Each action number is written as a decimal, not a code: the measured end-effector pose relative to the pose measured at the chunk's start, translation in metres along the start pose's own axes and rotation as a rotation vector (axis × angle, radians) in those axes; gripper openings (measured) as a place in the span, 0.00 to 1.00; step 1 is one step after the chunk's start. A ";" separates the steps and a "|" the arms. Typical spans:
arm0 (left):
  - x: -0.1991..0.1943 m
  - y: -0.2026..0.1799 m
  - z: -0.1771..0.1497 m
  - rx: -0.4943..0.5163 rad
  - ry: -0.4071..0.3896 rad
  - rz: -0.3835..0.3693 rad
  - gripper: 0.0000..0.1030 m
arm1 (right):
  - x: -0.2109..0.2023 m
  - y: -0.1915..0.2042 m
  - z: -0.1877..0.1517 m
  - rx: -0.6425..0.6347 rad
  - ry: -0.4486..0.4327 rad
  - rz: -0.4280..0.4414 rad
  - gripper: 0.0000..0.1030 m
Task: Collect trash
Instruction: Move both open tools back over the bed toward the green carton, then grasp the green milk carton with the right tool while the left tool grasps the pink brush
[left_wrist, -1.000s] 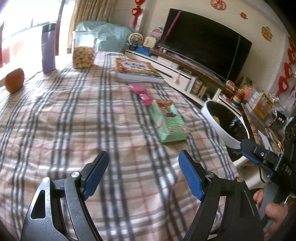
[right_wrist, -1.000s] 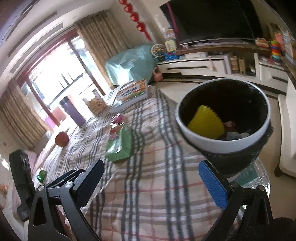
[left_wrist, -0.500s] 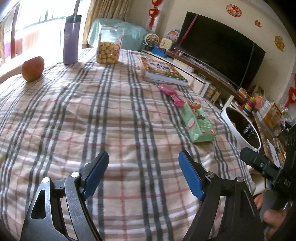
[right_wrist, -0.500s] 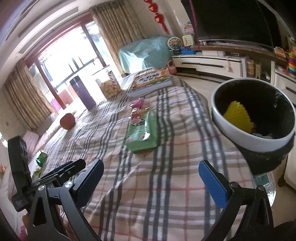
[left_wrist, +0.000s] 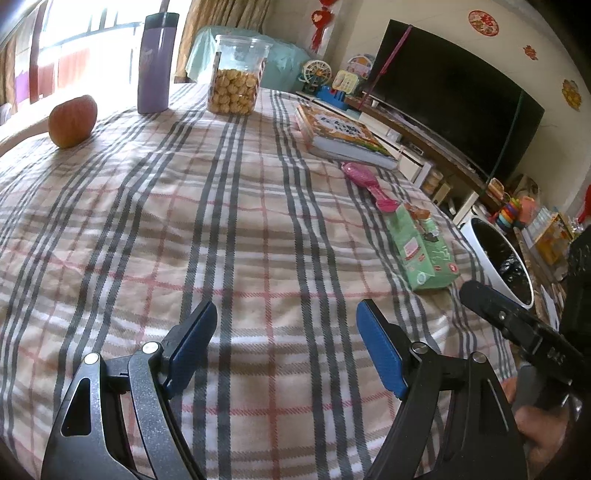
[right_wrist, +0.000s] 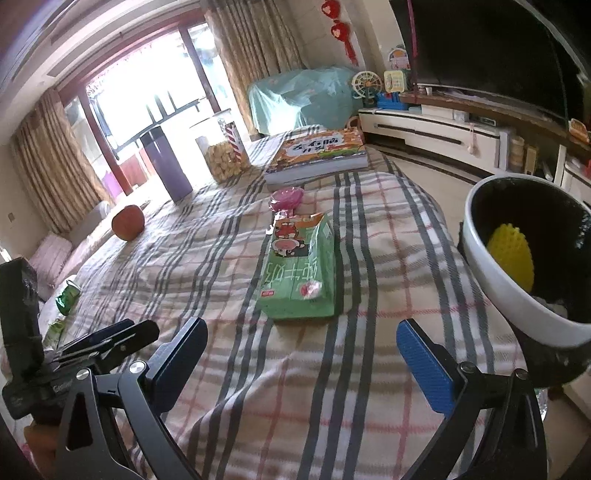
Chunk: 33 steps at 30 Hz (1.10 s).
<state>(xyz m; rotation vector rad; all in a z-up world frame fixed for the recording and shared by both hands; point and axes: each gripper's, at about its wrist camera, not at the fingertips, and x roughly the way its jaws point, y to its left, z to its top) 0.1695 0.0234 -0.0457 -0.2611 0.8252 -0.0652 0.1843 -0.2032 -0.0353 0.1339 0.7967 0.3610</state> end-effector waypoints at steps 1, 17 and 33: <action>0.002 0.001 0.001 -0.003 0.004 0.001 0.77 | 0.005 -0.001 0.002 0.002 0.007 0.003 0.99; 0.025 -0.011 0.022 0.024 0.033 0.005 0.77 | 0.048 -0.013 0.025 0.021 0.096 0.033 0.54; 0.105 -0.087 0.084 0.134 0.069 -0.050 0.77 | 0.015 -0.056 0.008 0.124 0.054 0.051 0.54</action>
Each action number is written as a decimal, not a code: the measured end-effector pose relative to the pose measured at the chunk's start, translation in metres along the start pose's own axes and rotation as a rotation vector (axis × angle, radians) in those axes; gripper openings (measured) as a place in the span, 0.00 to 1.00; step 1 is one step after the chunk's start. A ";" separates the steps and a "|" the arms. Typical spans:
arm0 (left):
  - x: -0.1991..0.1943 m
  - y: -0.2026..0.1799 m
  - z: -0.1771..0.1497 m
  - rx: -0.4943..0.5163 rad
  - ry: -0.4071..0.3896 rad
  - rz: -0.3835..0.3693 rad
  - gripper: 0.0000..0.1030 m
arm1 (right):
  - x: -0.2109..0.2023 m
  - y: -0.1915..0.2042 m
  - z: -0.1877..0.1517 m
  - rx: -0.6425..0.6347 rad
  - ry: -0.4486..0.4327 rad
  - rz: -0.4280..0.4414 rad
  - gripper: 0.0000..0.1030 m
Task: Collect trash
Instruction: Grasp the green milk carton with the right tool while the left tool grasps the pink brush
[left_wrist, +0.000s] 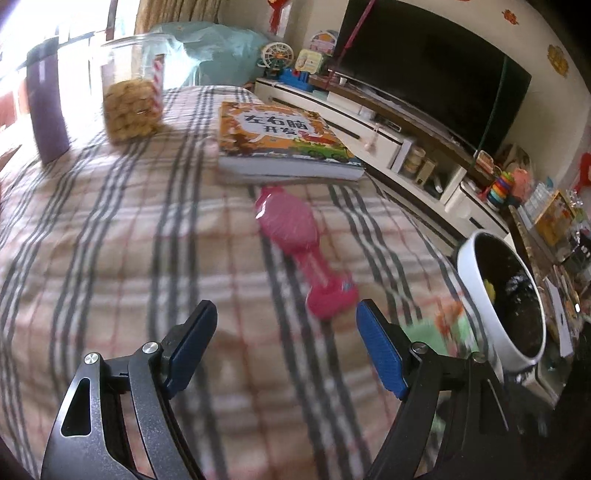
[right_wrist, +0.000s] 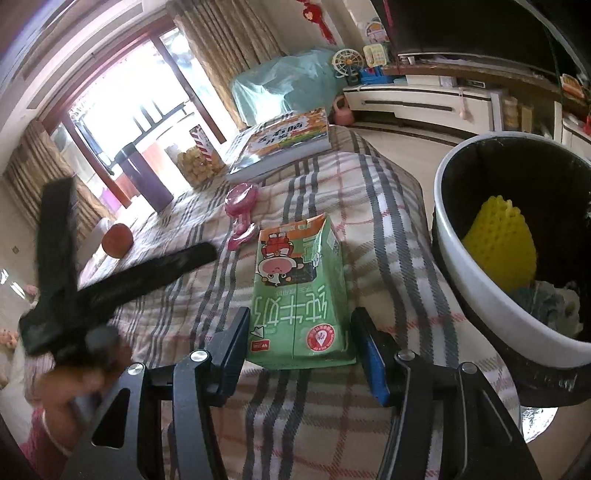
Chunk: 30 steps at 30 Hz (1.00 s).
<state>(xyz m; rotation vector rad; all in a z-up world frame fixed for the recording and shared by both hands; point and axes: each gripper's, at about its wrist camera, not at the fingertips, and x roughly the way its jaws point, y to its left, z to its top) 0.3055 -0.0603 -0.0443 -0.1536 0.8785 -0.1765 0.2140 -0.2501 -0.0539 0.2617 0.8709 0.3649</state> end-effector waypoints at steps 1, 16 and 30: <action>0.005 -0.002 0.003 0.006 0.004 0.006 0.77 | 0.000 0.000 0.000 0.000 -0.001 0.001 0.54; 0.005 0.002 0.002 0.079 0.039 -0.150 0.08 | -0.001 0.005 -0.002 0.014 -0.004 -0.048 0.54; -0.083 0.055 -0.087 -0.001 0.143 -0.269 0.05 | 0.003 0.034 -0.015 -0.038 -0.016 -0.101 0.57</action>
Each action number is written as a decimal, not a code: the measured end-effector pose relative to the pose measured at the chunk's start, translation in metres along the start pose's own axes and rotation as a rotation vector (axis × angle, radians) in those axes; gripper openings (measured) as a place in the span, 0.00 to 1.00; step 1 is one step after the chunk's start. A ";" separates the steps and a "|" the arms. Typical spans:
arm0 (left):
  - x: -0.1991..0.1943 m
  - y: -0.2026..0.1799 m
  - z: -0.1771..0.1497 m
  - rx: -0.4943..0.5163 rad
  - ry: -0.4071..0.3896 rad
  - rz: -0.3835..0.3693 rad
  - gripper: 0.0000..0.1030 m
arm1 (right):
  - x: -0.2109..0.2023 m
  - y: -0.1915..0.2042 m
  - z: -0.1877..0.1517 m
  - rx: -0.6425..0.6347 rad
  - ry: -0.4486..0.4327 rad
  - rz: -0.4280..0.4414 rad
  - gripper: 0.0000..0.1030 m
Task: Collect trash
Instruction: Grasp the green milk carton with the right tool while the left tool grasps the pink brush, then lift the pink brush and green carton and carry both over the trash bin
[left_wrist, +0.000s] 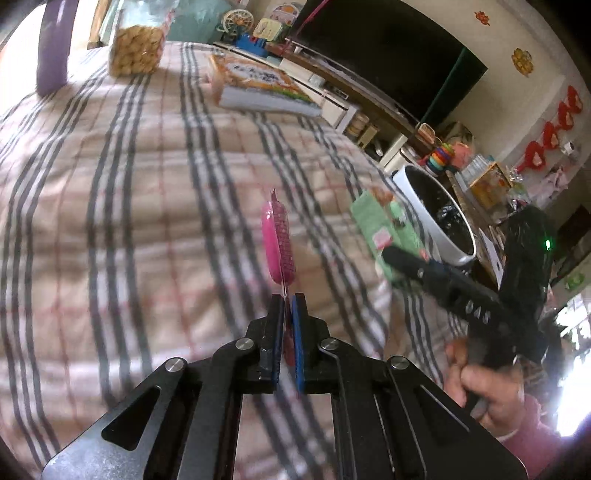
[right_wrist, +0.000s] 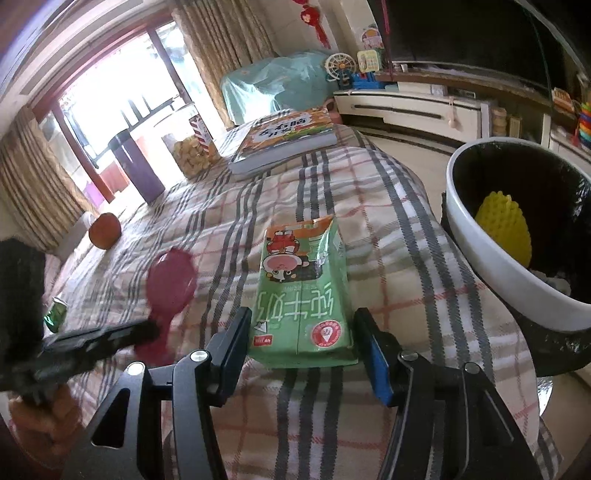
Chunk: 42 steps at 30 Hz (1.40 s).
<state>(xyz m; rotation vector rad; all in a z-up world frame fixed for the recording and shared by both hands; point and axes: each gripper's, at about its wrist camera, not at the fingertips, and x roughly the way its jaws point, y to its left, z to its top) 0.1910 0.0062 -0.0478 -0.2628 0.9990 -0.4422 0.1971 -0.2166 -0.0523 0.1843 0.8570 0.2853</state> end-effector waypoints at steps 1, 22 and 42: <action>-0.001 0.002 -0.004 -0.003 -0.005 0.012 0.06 | 0.000 0.000 -0.001 -0.002 -0.004 -0.001 0.57; 0.022 -0.019 0.004 0.033 -0.139 0.308 0.44 | 0.013 0.001 0.012 -0.058 0.009 -0.020 0.75; 0.014 -0.078 -0.003 0.179 -0.148 0.246 0.32 | -0.036 -0.008 0.004 -0.026 -0.045 0.035 0.49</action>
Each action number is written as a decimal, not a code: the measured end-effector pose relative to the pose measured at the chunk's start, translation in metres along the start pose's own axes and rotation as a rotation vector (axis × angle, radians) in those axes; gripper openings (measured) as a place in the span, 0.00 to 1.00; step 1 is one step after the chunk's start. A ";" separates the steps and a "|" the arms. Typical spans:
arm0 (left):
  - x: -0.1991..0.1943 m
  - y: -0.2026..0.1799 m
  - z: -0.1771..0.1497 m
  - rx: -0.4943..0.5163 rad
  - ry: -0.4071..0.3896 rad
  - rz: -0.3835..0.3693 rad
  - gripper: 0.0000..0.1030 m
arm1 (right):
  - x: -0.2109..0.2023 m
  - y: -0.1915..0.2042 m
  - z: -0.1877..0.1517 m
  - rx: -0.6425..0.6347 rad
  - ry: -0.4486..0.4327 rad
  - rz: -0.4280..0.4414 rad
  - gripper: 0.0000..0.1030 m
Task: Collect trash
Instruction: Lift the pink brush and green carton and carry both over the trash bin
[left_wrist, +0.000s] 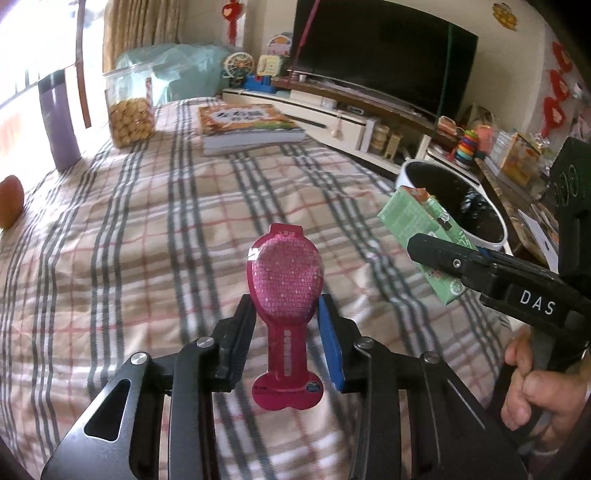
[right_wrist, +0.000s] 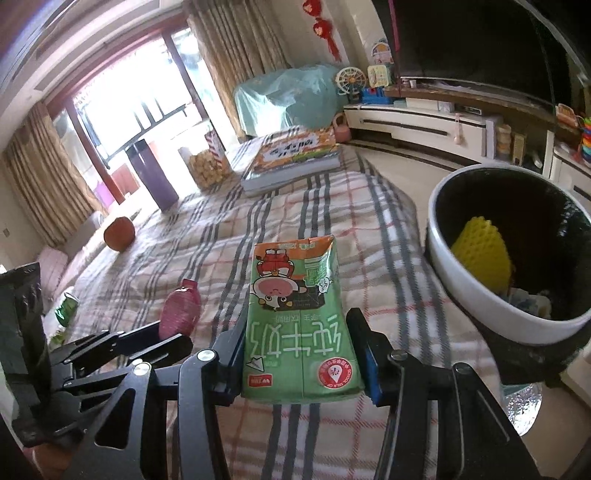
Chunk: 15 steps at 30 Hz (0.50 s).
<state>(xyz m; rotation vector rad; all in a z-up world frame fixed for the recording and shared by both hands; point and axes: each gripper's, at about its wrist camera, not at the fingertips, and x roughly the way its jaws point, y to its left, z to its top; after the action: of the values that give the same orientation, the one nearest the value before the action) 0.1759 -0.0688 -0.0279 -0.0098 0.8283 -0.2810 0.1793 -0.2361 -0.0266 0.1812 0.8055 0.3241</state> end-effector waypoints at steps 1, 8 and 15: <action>-0.001 -0.003 0.001 0.007 -0.003 -0.004 0.32 | -0.004 -0.002 0.000 0.007 -0.006 0.004 0.49; -0.005 -0.027 0.007 0.049 -0.017 -0.038 0.32 | -0.024 -0.016 -0.002 0.040 -0.032 0.013 0.49; -0.004 -0.050 0.011 0.073 -0.015 -0.087 0.30 | -0.041 -0.033 -0.002 0.077 -0.061 0.005 0.49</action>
<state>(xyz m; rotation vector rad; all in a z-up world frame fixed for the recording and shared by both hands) 0.1690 -0.1171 -0.0115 0.0207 0.8034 -0.3924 0.1581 -0.2813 -0.0095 0.2640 0.7576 0.2912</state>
